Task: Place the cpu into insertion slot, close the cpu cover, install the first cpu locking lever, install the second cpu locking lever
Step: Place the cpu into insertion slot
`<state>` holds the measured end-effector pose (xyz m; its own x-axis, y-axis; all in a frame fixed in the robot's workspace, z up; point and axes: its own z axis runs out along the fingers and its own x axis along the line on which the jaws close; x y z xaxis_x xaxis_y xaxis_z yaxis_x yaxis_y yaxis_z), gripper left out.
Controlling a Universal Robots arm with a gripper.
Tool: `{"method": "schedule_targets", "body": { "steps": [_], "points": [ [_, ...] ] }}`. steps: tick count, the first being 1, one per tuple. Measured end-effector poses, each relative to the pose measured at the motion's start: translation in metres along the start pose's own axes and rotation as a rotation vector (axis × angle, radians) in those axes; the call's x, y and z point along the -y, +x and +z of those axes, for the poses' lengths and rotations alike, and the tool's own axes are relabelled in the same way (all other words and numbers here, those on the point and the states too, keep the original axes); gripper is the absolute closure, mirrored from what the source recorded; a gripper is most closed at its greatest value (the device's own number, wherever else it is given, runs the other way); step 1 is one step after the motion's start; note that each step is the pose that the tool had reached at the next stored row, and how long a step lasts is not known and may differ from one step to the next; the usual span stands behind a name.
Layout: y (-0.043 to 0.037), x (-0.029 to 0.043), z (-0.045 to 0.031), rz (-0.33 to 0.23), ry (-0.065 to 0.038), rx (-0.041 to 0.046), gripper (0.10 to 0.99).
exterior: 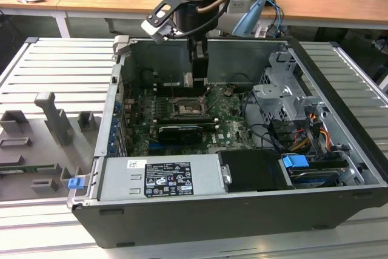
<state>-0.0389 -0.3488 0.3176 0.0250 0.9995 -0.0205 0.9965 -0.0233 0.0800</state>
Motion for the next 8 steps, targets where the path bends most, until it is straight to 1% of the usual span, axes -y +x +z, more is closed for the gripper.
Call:
{"method": "schedule_targets", "body": {
  "steps": [4, 5, 8],
  "points": [
    [0.0001, 0.0006, 0.0068, -0.037, -0.001, -0.0029, 0.549],
    [0.0002, 0.0009, 0.0096, -0.057, -0.002, -0.0045, 0.549],
    [0.0002, 0.0023, 0.0138, -0.069, -0.002, -0.0074, 0.549]
  ]
}}
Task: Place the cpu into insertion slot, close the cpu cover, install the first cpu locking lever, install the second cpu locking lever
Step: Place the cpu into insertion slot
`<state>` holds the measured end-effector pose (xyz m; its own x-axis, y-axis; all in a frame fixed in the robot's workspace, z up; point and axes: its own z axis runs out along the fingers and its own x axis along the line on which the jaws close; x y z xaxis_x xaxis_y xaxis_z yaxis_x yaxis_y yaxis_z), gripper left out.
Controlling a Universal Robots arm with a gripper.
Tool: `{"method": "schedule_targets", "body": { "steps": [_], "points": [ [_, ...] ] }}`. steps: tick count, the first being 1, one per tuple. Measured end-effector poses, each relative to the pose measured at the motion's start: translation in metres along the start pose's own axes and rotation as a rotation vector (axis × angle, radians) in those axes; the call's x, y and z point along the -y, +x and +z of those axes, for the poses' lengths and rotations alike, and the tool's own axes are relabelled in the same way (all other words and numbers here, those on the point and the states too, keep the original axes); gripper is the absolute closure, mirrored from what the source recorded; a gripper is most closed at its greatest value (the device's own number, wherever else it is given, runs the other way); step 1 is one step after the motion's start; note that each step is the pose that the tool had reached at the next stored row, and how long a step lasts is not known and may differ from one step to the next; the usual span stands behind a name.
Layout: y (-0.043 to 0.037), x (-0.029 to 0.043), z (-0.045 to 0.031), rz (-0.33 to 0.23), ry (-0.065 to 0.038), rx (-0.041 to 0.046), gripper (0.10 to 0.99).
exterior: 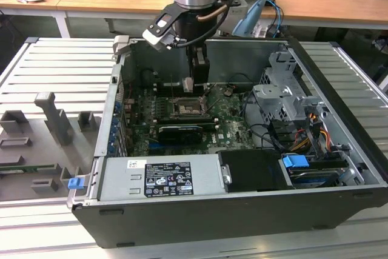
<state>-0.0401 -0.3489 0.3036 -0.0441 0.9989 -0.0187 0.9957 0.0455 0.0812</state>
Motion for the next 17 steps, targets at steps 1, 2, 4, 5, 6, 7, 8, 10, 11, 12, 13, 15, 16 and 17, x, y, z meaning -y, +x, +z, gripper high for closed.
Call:
{"method": "schedule_targets", "body": {
  "steps": [1, 2, 4, 5, 6, 7, 8, 10, 11, 12, 13, 15, 16, 17],
  "points": [
    [0.0000, 0.0002, 0.0009, -0.001, -0.001, -0.0014, 0.549],
    [0.0001, 0.0006, 0.0020, -0.002, -0.002, -0.0019, 0.549],
    [0.0001, 0.0009, 0.0049, -0.003, -0.002, -0.0021, 0.549],
    [0.0001, 0.0015, 0.0051, -0.003, -0.002, -0.0016, 0.549],
    [0.0002, 0.0022, 0.0052, -0.003, -0.002, -0.0016, 0.549],
    [0.0002, 0.0022, 0.0058, -0.003, -0.002, -0.0008, 0.549],
    [0.0002, 0.0023, 0.0063, -0.004, -0.002, -0.0009, 0.549],
    [0.0003, 0.0033, 0.0079, -0.003, -0.005, -0.0004, 0.549],
    [0.0004, 0.0040, 0.0103, -0.003, -0.006, -0.0005, 0.549],
    [0.0005, 0.0049, 0.0114, -0.003, -0.007, -0.0006, 0.549],
    [0.0006, 0.0056, 0.0122, -0.003, -0.007, -0.0005, 0.549],
    [0.0006, 0.0059, 0.0136, -0.004, -0.007, -0.0006, 0.549],
    [0.0006, 0.0060, 0.0142, -0.004, -0.007, -0.0006, 0.549],
    [0.0007, 0.0061, 0.0155, -0.003, -0.007, -0.0006, 0.549]
  ]
}}
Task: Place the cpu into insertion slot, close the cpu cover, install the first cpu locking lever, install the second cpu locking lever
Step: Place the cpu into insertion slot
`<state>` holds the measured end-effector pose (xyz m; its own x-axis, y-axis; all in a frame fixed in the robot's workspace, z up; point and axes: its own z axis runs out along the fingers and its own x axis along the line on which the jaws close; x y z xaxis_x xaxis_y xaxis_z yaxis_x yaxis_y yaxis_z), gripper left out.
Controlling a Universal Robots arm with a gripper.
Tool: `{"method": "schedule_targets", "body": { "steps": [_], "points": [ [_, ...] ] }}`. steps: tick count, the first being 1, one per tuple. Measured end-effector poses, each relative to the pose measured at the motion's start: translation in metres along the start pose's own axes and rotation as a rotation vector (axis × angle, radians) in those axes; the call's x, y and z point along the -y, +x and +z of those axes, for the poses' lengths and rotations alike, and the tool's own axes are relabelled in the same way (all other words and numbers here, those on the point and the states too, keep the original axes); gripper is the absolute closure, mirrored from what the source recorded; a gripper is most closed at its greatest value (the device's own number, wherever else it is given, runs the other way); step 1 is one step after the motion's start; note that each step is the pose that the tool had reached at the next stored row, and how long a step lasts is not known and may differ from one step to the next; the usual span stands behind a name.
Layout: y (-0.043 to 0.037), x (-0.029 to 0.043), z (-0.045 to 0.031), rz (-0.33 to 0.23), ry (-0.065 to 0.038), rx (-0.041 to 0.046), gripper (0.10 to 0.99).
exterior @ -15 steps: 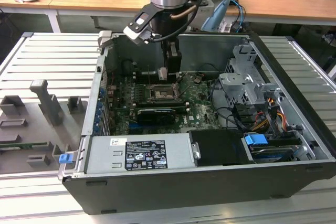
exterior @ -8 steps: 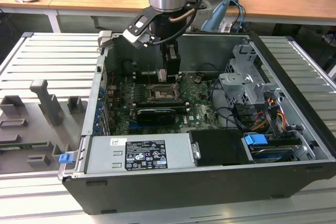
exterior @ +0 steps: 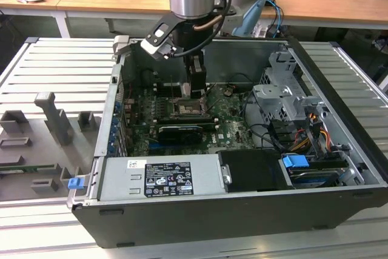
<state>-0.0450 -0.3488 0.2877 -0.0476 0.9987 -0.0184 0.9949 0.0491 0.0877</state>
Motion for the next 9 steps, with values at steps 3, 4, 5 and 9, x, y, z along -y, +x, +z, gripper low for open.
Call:
{"method": "schedule_targets", "body": {
  "steps": [3, 4, 5, 9],
  "points": [
    [0.0000, 0.0003, 0.0022, 0.000, 0.000, 0.0000, 0.549],
    [0.0001, 0.0006, 0.0036, 0.000, 0.000, 0.0000, 0.549],
    [0.0001, 0.0011, 0.0056, 0.000, 0.000, 0.0000, 0.549],
    [0.0002, 0.0014, 0.0081, 0.000, 0.000, 0.0000, 0.549]
  ]
}}
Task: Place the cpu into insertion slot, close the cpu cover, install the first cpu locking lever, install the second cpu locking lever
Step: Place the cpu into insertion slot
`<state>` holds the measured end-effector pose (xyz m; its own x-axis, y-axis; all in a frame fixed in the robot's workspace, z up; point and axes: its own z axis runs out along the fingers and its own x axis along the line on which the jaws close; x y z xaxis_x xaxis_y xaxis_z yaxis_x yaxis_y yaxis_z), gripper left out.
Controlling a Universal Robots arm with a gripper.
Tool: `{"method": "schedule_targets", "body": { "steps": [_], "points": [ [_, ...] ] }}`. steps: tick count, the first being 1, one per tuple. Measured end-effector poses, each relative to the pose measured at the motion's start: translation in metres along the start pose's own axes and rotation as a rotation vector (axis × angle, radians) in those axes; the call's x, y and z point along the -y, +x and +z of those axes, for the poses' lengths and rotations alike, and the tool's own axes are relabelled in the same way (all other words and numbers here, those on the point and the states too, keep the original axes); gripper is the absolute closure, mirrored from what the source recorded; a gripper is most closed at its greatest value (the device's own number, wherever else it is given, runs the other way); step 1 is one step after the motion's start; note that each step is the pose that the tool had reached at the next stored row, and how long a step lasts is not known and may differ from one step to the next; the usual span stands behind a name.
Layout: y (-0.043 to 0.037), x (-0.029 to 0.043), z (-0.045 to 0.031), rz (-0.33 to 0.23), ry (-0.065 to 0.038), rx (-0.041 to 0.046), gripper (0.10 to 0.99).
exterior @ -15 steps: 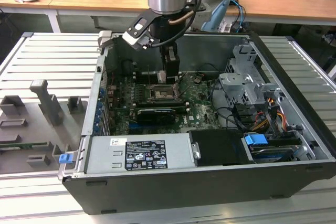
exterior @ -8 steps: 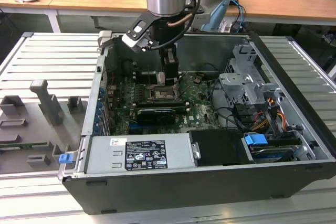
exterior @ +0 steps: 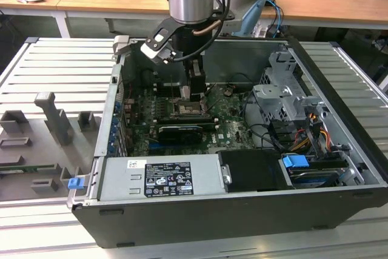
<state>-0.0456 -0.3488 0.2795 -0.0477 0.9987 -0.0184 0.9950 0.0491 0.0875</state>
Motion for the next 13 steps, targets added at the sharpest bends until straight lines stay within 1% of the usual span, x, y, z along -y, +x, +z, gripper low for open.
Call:
{"method": "schedule_targets", "body": {
  "steps": [13],
  "points": [
    [0.0009, 0.0015, 0.0138, 0.000, -0.001, 0.0000, 0.549]
  ]
}}
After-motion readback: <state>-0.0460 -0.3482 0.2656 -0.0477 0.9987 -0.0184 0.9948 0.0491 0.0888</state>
